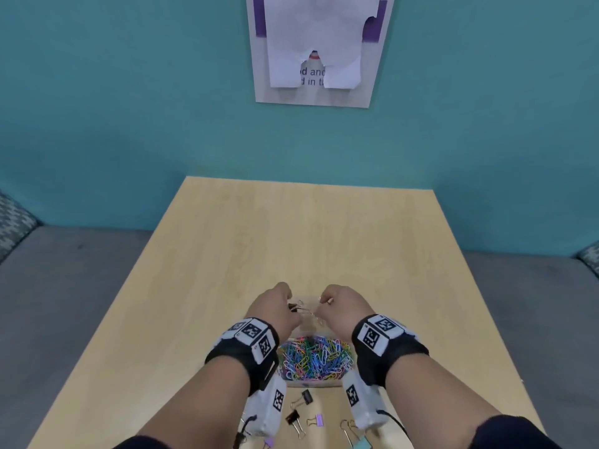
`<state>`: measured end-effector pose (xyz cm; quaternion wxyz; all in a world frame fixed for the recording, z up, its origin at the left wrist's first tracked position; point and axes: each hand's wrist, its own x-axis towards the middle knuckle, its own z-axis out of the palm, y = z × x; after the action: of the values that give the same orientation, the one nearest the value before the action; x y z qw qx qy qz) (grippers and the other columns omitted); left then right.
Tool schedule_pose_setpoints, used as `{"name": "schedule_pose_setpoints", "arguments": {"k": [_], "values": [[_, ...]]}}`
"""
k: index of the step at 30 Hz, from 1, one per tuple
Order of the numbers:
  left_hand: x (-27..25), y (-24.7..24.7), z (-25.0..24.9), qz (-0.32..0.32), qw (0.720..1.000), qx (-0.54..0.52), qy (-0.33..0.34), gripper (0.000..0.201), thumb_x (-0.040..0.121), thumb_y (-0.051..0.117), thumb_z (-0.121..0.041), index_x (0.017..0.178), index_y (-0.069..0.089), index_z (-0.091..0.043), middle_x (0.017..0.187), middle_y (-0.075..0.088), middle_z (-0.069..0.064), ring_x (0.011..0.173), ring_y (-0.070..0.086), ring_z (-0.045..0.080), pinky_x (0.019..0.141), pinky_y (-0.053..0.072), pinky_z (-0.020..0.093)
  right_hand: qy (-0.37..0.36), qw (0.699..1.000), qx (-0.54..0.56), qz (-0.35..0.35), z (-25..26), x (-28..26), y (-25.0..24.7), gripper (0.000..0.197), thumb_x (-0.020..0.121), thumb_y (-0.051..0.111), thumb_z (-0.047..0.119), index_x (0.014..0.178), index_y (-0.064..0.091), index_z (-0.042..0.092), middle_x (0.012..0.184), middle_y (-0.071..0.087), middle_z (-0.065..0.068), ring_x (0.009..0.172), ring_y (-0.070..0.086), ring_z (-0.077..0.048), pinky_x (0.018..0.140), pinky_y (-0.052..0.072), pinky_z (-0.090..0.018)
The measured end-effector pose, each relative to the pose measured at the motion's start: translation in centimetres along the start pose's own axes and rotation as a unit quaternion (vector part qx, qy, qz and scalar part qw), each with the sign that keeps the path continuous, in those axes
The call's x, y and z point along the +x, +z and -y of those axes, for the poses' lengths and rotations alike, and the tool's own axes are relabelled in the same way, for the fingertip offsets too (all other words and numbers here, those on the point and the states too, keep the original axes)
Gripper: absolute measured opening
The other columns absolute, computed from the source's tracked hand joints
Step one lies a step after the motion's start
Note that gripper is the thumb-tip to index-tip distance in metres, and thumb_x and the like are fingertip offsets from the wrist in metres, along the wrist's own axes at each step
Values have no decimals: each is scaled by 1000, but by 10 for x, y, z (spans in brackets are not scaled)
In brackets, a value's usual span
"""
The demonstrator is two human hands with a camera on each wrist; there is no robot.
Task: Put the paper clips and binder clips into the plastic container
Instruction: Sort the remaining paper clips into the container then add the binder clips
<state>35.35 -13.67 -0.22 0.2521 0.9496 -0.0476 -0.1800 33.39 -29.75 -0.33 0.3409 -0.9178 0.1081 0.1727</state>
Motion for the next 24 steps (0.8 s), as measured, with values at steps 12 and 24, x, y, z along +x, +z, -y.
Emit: {"name": "schedule_pose_setpoints", "arguments": {"k": [12,24], "values": [[-108,-5,103,-67,993,-82,-57,8,87,59,-36,87,57,-28,79,62,-11,71,56,4,57,40,24,-49,999,-18,-4,-78,-117,-6,15,90,49,18,96,60,26,84,62,8,71,56,-8,68,48,-30],[-196,30,137,34,999,15,-30,26,74,71,-40,87,49,-37,86,49,-13,71,51,3,62,39,24,-71,990,-95,71,-115,-193,49,15,80,60,25,92,52,31,85,43,16,82,41,-5,68,37,-19]]}}
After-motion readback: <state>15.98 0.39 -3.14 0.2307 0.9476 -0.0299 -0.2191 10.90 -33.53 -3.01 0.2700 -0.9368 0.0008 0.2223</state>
